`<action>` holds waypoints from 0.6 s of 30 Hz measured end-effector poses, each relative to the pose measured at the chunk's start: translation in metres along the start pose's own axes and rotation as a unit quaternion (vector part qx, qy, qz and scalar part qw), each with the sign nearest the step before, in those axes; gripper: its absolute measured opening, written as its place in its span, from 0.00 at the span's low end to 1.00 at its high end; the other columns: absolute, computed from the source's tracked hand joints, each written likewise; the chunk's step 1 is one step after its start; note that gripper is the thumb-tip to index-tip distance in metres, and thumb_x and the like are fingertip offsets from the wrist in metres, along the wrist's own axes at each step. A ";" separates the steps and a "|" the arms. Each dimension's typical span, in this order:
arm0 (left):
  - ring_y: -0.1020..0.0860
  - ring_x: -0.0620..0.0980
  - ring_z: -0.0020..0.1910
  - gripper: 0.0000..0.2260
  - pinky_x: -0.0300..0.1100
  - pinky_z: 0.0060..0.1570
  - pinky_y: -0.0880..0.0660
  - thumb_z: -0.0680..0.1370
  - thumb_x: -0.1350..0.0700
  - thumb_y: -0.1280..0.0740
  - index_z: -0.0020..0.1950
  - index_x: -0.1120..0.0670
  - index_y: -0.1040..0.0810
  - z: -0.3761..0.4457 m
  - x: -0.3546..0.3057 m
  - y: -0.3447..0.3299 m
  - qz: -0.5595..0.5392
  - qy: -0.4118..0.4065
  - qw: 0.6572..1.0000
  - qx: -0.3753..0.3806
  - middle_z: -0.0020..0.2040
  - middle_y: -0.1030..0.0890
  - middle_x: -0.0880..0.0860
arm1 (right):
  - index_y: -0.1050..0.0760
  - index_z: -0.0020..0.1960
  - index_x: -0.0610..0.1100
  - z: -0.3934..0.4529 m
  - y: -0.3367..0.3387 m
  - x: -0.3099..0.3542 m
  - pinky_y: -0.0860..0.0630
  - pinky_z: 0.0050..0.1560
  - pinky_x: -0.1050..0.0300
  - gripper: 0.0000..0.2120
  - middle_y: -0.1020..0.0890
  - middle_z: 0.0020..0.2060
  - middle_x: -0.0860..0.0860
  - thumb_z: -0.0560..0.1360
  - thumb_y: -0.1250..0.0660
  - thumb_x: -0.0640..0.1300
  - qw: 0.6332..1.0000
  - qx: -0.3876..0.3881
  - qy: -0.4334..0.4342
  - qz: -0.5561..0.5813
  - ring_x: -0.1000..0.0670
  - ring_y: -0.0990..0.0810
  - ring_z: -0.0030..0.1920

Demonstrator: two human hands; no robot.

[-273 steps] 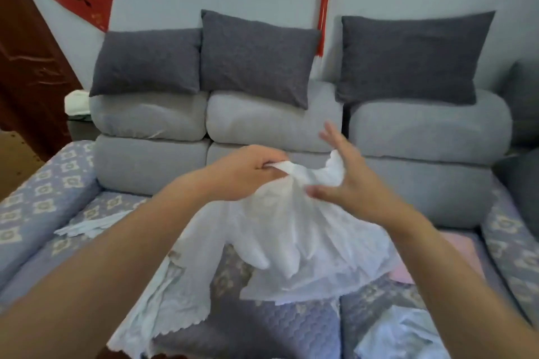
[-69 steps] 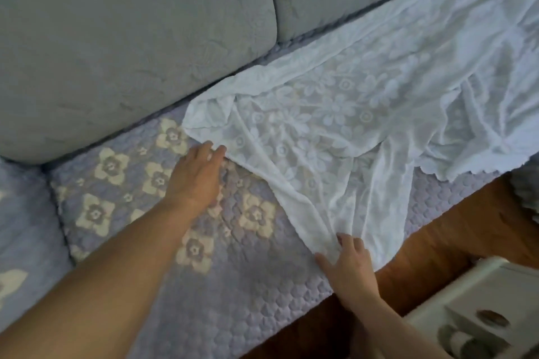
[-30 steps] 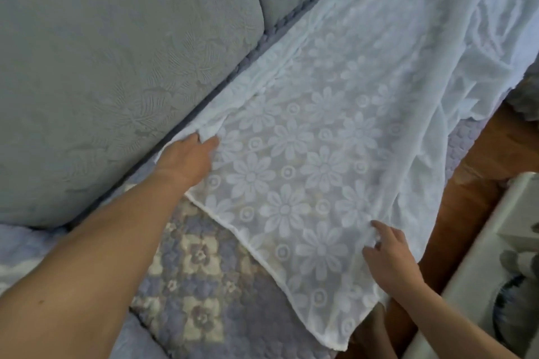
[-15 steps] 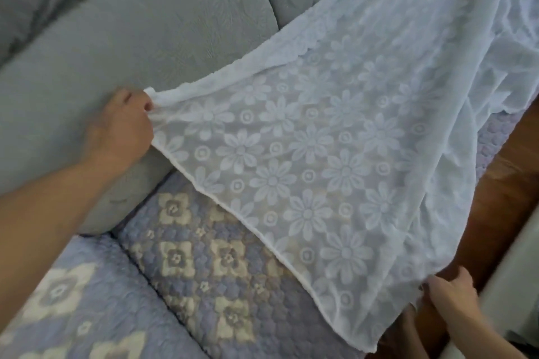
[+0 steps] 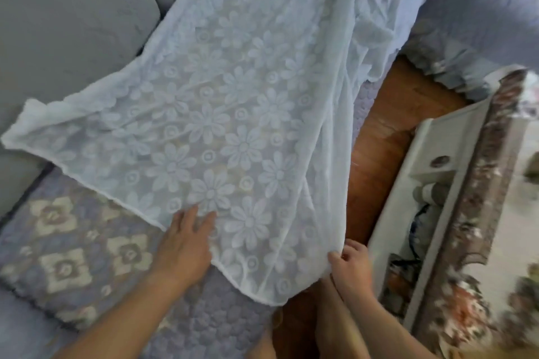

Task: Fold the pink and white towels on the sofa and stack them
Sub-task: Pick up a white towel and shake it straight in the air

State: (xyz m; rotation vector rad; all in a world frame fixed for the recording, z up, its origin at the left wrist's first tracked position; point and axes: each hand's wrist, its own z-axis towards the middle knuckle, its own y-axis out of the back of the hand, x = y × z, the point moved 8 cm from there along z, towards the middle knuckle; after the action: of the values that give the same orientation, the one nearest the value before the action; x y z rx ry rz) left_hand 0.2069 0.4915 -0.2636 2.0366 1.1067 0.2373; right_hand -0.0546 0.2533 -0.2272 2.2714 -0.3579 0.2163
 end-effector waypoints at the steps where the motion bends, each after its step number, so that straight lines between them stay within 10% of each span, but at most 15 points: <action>1: 0.51 0.63 0.79 0.30 0.57 0.75 0.40 0.81 0.47 0.45 0.82 0.46 0.51 0.001 -0.002 -0.015 0.011 0.020 1.000 0.015 0.81 0.53 0.57 | 0.15 0.47 0.41 -0.006 0.019 -0.003 0.28 0.59 0.56 0.10 0.21 0.61 0.52 0.76 0.35 0.42 0.996 -0.083 0.021 -0.040 0.51 0.24 0.59; 4: 0.58 0.64 0.80 0.30 0.60 0.76 0.47 0.83 0.45 0.46 0.82 0.44 0.57 0.001 -0.008 -0.022 0.035 0.046 0.998 0.021 0.82 0.59 0.56 | 0.17 0.48 0.38 -0.029 0.042 -0.051 0.28 0.46 0.54 0.11 0.18 0.49 0.44 0.75 0.37 0.42 0.973 -0.169 -0.136 0.078 0.45 0.23 0.48; 7: 0.58 0.62 0.80 0.27 0.59 0.77 0.47 0.85 0.47 0.51 0.82 0.42 0.58 0.005 -0.005 -0.017 0.027 0.057 0.996 0.066 0.82 0.61 0.53 | 0.20 0.52 0.33 -0.047 -0.015 -0.078 0.25 0.35 0.51 0.13 0.18 0.40 0.36 0.73 0.35 0.40 0.912 0.057 -0.292 0.281 0.38 0.20 0.38; 14: 0.29 0.61 0.65 0.20 0.51 0.61 0.28 0.79 0.47 0.42 0.69 0.53 0.29 -0.029 -0.017 -0.007 -0.067 0.215 0.972 0.072 0.68 0.31 0.59 | 0.19 0.32 0.45 -0.039 -0.003 0.009 0.22 0.41 0.43 0.09 0.16 0.34 0.48 0.71 0.30 0.41 0.960 0.140 -0.044 0.239 0.40 0.17 0.39; 16: 0.22 0.59 0.56 0.22 0.47 0.53 0.26 0.77 0.45 0.40 0.65 0.55 0.24 -0.060 -0.045 -0.049 -0.255 0.244 0.916 0.192 0.62 0.21 0.60 | 0.16 0.39 0.42 -0.042 0.003 0.018 0.25 0.42 0.45 0.06 0.18 0.36 0.43 0.68 0.29 0.44 0.916 0.163 -0.088 0.356 0.35 0.18 0.41; 18: 0.22 0.53 0.42 0.17 0.44 0.42 0.27 0.75 0.44 0.34 0.55 0.55 0.20 -0.098 -0.091 -0.084 -0.477 0.285 0.766 0.323 0.46 0.18 0.55 | 0.19 0.55 0.34 -0.050 0.004 0.025 0.22 0.49 0.47 0.15 0.16 0.43 0.42 0.72 0.31 0.42 0.853 0.188 -0.129 0.470 0.38 0.16 0.47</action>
State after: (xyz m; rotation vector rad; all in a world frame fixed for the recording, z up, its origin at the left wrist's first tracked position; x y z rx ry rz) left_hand 0.0504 0.5008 -0.2403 1.6337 2.7676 -0.0935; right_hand -0.0339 0.2834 -0.1848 2.3040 -1.6970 0.5092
